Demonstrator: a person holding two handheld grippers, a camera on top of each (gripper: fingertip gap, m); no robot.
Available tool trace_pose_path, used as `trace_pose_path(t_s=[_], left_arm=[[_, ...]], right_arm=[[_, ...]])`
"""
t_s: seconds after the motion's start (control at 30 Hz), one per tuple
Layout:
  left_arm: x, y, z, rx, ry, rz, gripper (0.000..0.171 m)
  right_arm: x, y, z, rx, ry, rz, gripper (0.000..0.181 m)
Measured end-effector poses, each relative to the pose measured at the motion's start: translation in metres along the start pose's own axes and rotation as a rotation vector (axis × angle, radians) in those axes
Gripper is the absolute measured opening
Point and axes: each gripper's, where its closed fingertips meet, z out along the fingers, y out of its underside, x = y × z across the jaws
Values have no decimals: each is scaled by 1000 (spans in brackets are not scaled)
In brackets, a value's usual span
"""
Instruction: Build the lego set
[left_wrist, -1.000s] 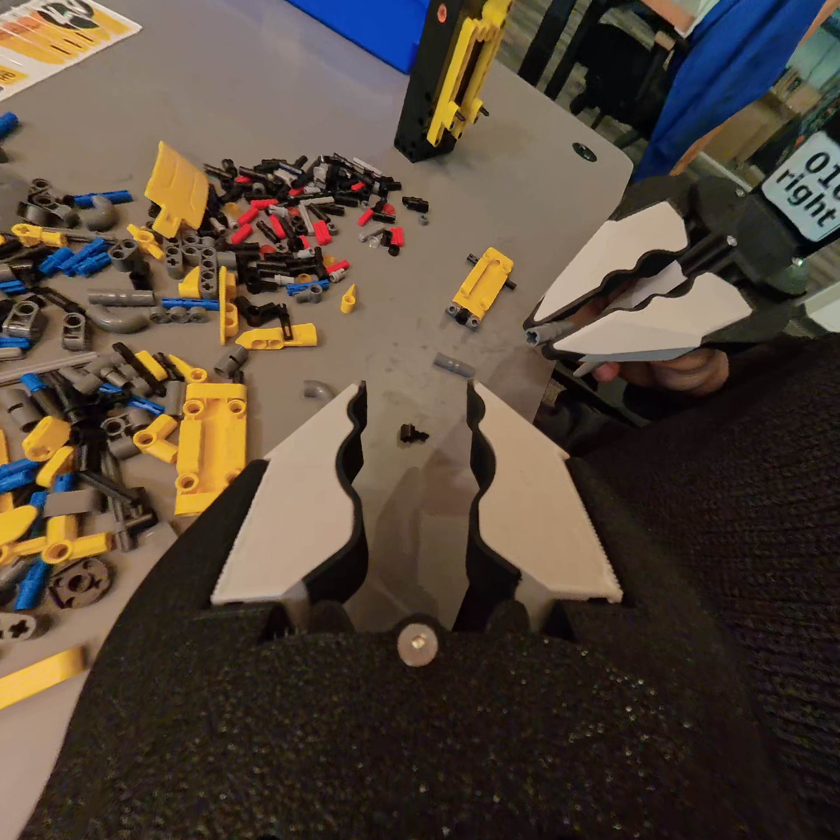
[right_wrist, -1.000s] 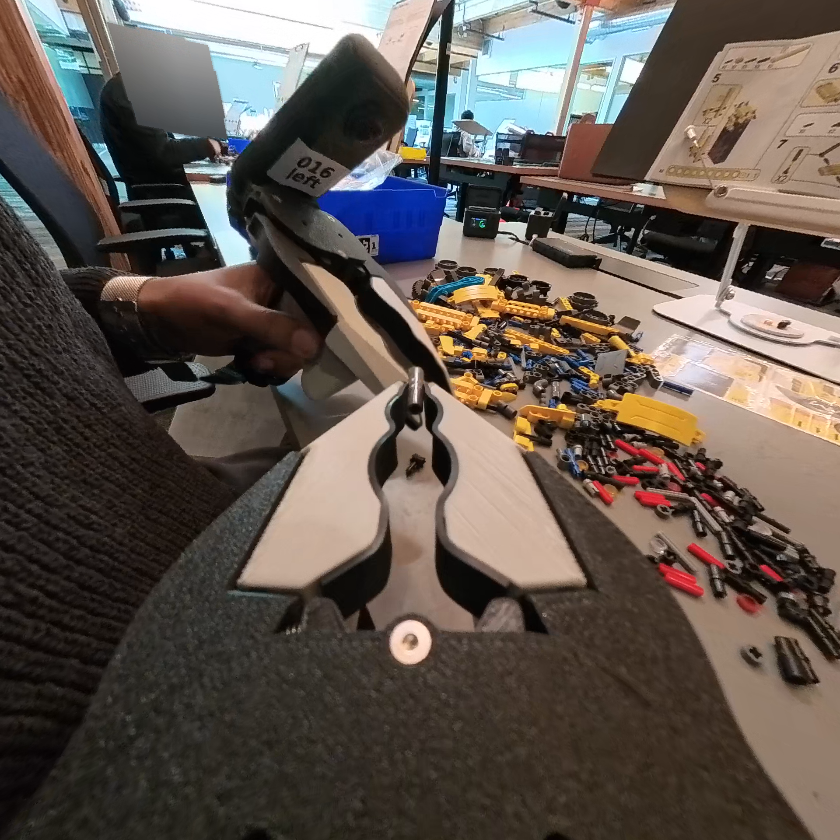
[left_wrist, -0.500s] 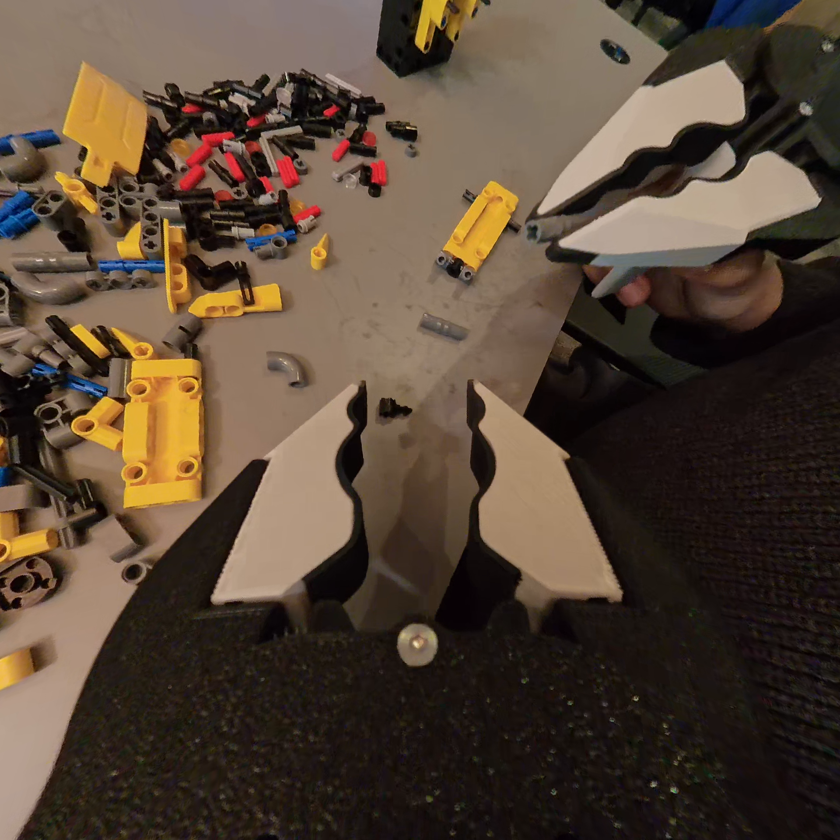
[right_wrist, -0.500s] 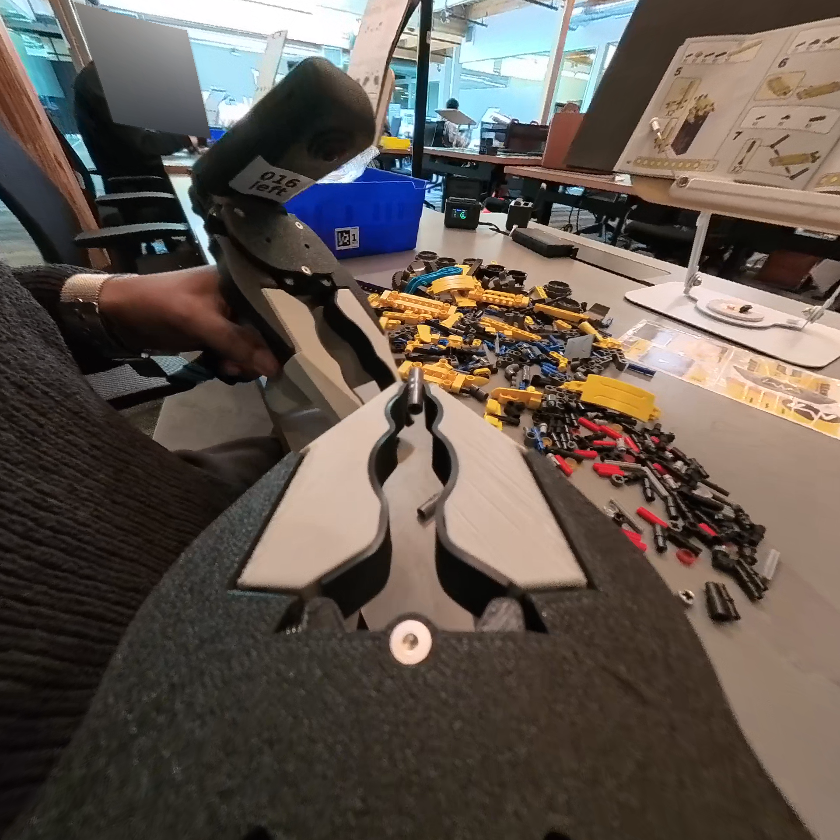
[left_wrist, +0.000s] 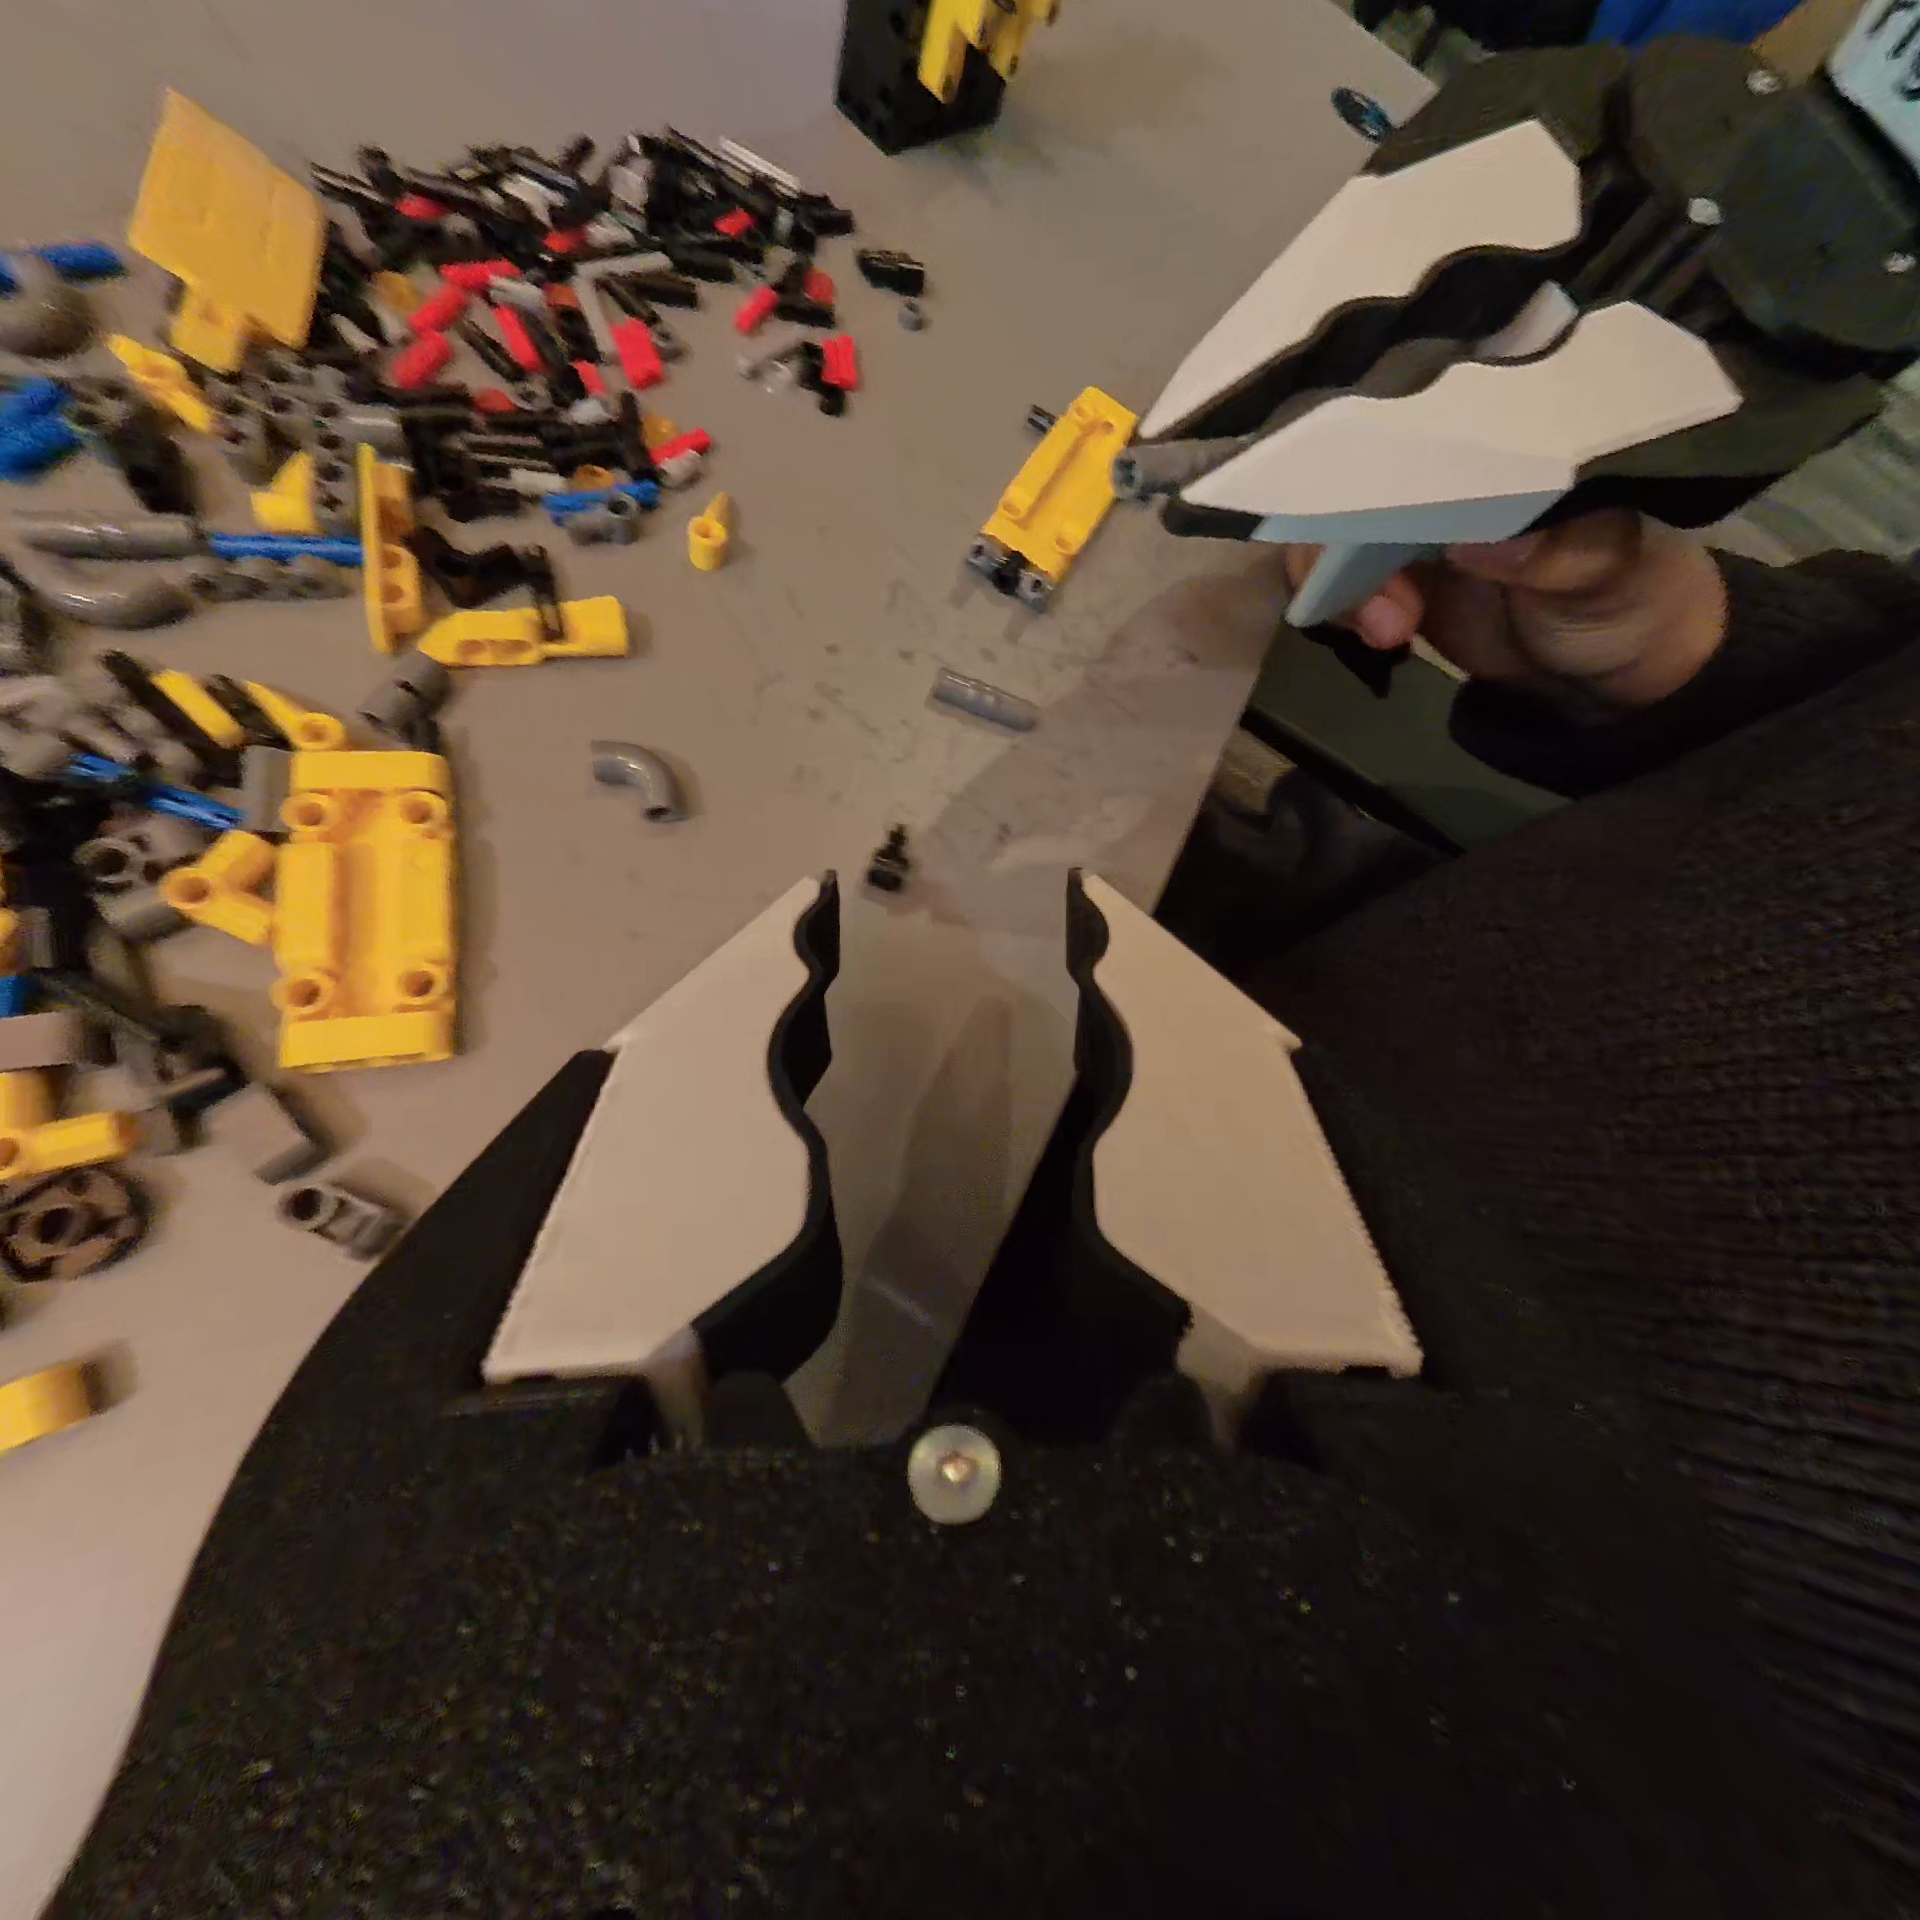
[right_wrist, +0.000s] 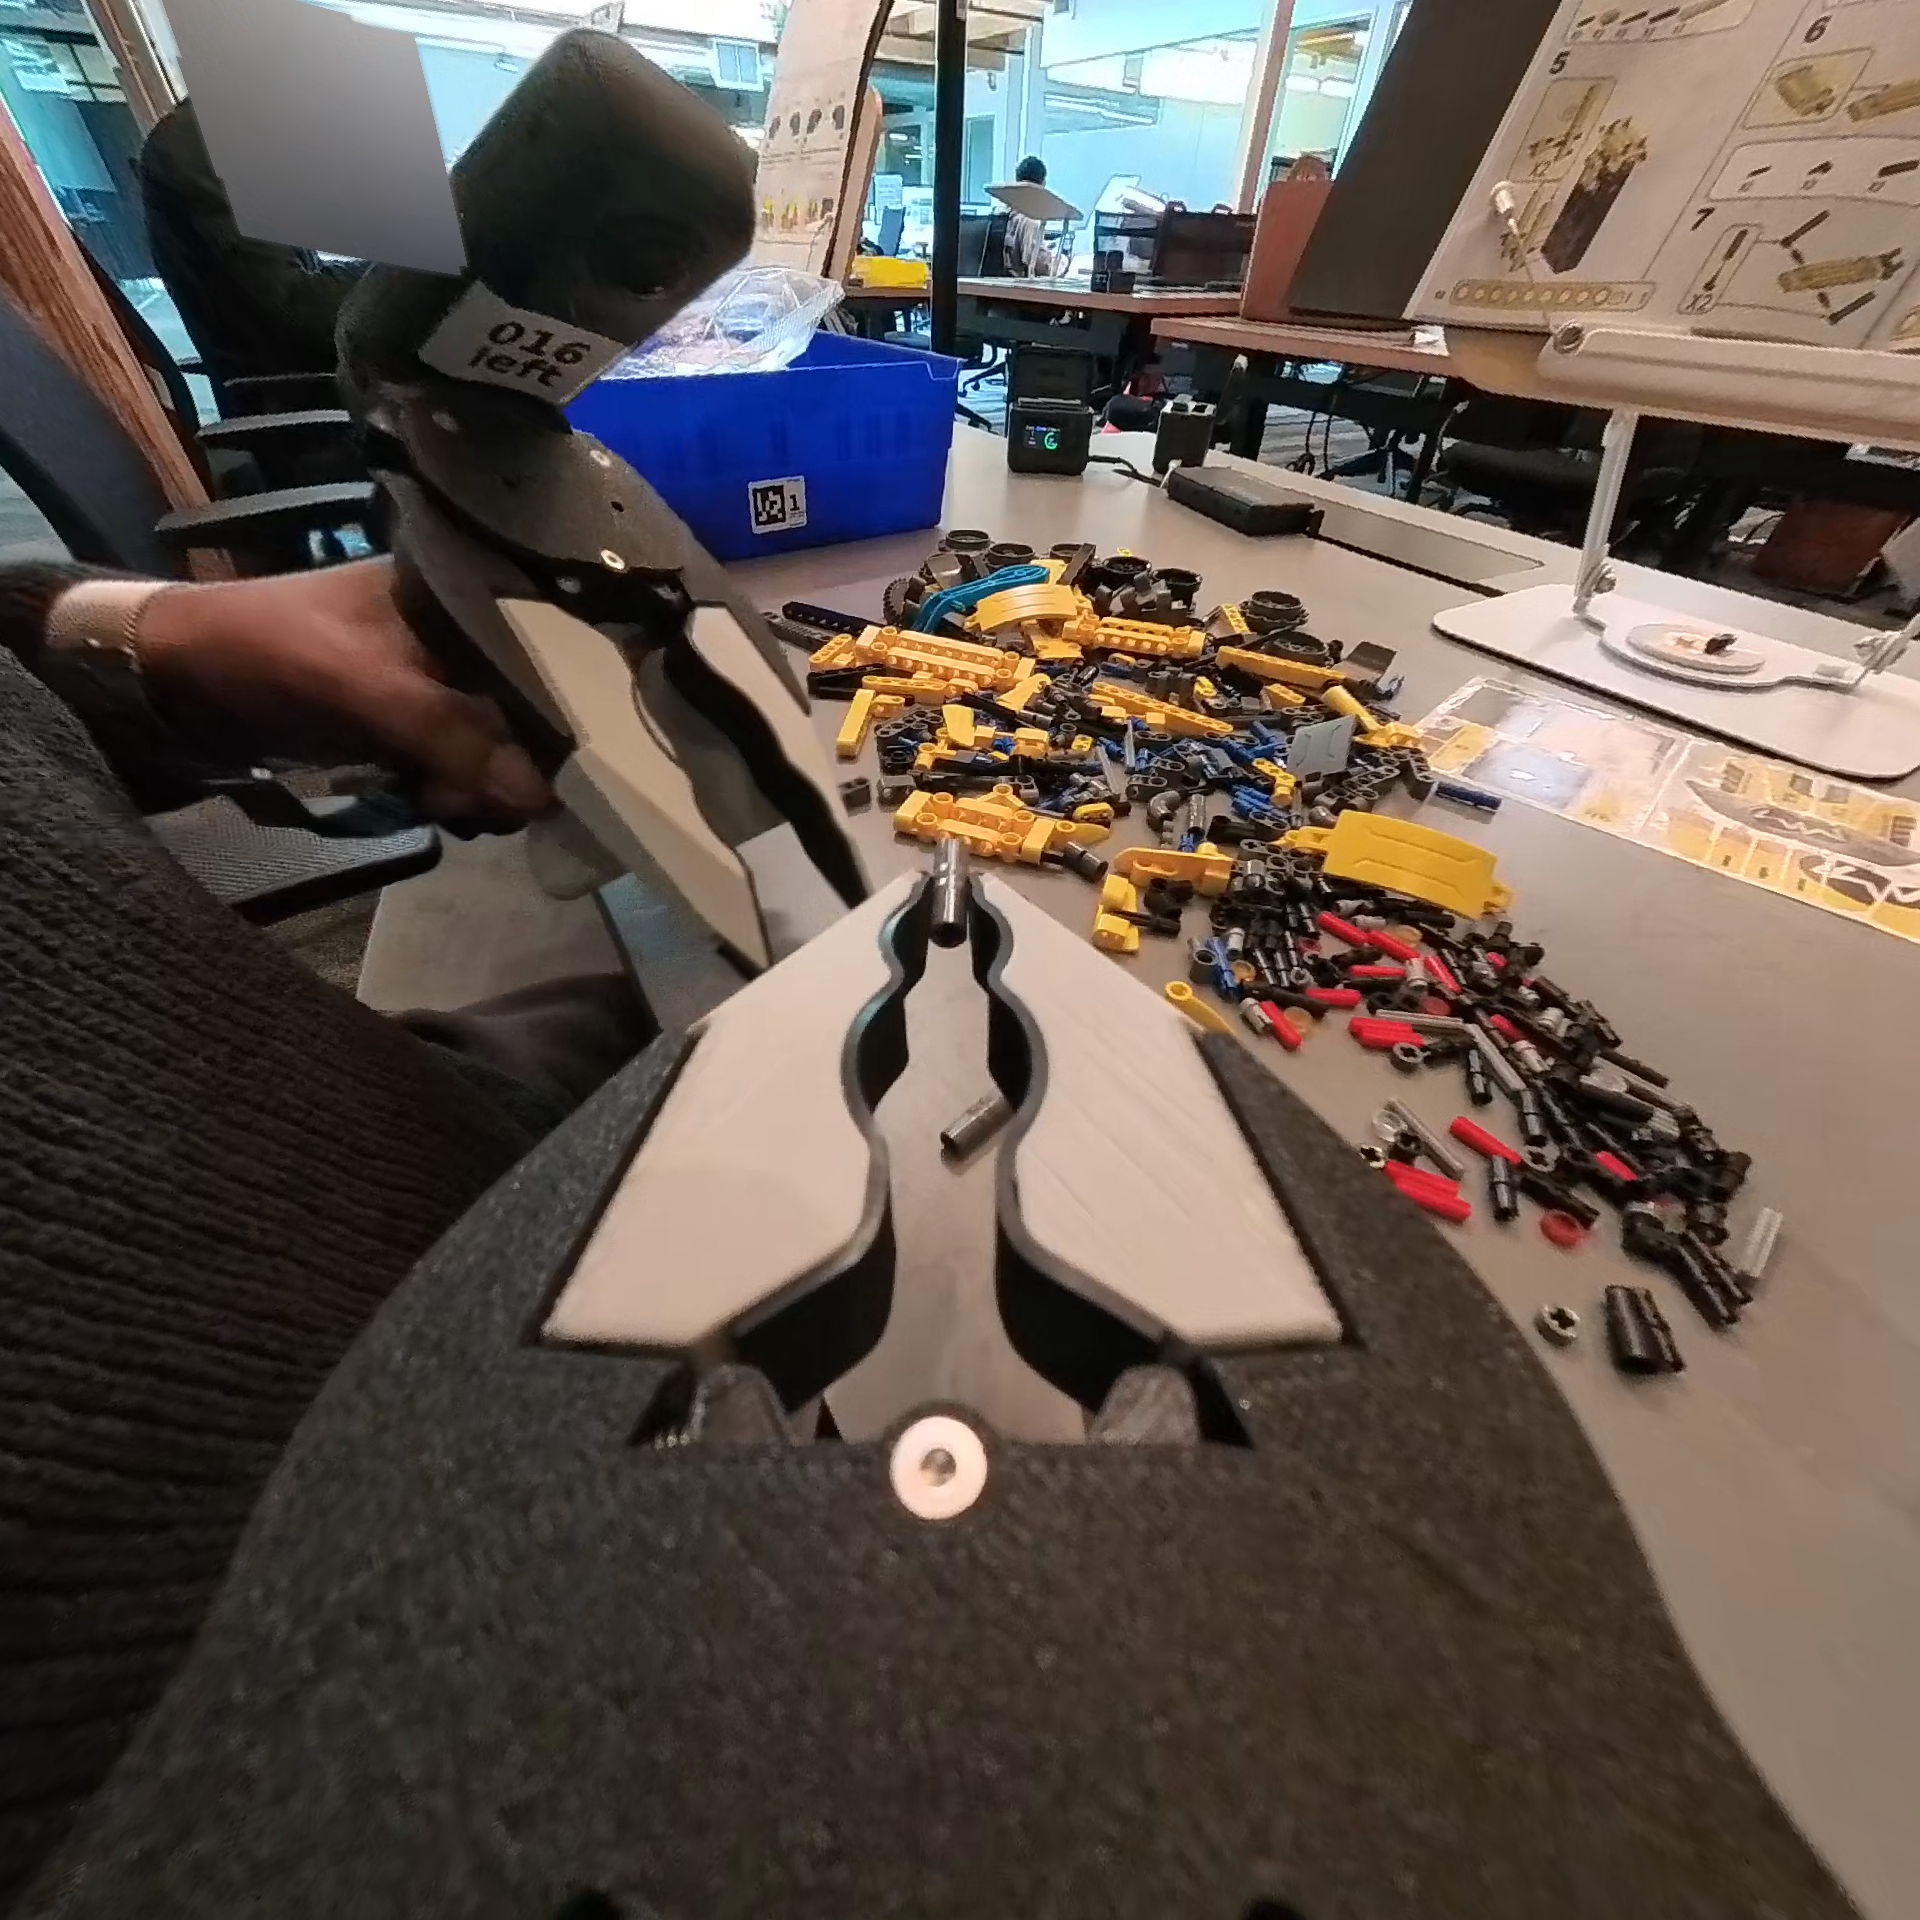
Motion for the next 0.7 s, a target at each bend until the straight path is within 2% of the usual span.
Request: trace_pose_path(t_s=[0.1,0.33,0.47,0.6,0.7], left_arm=[[-9,1,6,-23,-39,58,41],[-14,2,17,-87,-90,242,21],[-15,6,21,-123,-92,282,7],[-12,7,20,-114,-72,296,6],[-1,6,15,-72,-26,316,6]], right_arm=[[-1,1,2,-11,-9,2,7],[2,4,1,-30,1,6,7],[3,5,1,-24,-4,28,7],[1,9,3,-51,-29,36,6],[-11,22,5,-133,-117,47,6]])
